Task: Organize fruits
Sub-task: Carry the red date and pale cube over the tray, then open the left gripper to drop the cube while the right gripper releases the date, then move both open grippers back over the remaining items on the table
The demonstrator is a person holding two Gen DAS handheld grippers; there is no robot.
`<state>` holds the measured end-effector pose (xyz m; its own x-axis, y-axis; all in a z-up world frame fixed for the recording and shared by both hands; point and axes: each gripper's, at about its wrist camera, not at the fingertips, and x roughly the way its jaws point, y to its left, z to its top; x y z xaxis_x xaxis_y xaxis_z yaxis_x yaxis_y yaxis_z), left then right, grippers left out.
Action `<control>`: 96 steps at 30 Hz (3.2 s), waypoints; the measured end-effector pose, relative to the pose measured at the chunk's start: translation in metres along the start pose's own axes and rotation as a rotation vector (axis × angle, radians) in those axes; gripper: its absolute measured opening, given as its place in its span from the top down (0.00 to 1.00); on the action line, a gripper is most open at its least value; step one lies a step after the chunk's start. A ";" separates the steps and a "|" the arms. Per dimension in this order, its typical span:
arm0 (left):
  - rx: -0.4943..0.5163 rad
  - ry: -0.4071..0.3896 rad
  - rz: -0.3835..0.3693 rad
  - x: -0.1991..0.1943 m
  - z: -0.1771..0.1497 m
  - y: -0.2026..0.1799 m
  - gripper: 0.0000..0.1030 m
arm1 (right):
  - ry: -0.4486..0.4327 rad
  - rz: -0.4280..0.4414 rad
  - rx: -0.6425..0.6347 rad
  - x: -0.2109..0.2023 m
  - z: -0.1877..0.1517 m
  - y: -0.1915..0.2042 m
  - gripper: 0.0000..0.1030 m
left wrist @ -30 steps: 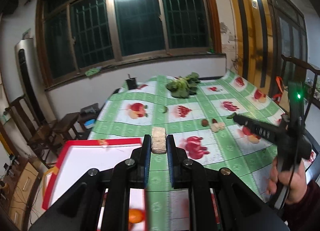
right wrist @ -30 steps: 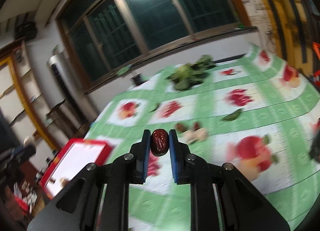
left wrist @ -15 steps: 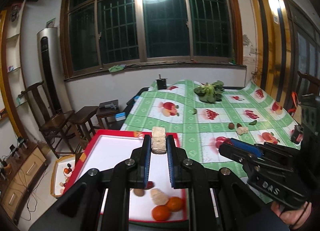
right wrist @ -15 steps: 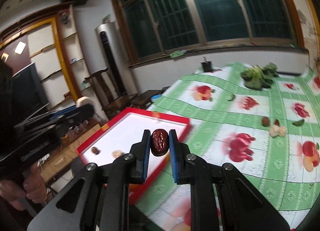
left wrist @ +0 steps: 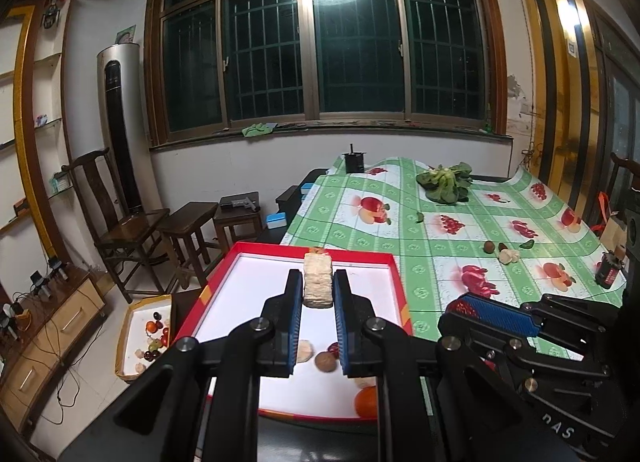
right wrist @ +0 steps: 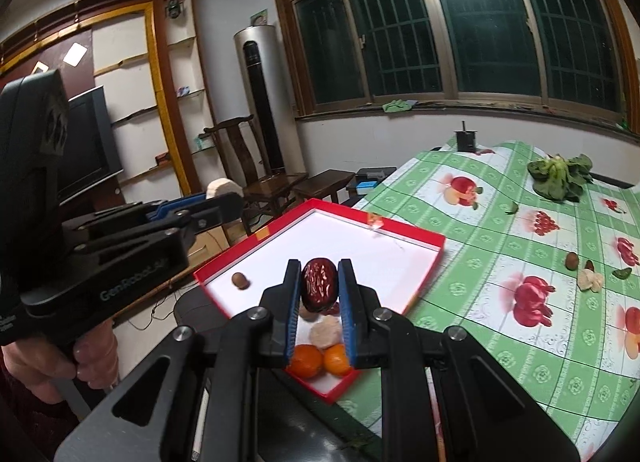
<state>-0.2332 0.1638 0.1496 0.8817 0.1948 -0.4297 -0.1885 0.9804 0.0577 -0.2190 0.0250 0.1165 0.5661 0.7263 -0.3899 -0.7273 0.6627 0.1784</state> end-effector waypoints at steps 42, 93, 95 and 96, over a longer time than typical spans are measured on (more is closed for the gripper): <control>-0.040 0.104 0.058 0.036 -0.030 0.042 0.87 | 0.167 0.042 -0.006 0.057 -0.029 0.022 0.80; -0.018 0.248 0.044 0.080 -0.048 0.030 0.47 | 0.134 -0.178 0.261 0.032 -0.024 -0.114 0.35; -0.012 0.243 0.042 0.080 -0.044 0.027 0.46 | 0.135 -0.262 0.277 0.018 -0.023 -0.146 0.35; -0.010 0.240 0.039 0.079 -0.044 0.027 0.46 | 0.140 -0.312 0.281 0.011 -0.023 -0.163 0.35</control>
<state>-0.1874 0.2041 0.0777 0.7455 0.2191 -0.6294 -0.2260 0.9716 0.0706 -0.1030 -0.0796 0.0618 0.6699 0.4644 -0.5792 -0.3847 0.8844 0.2642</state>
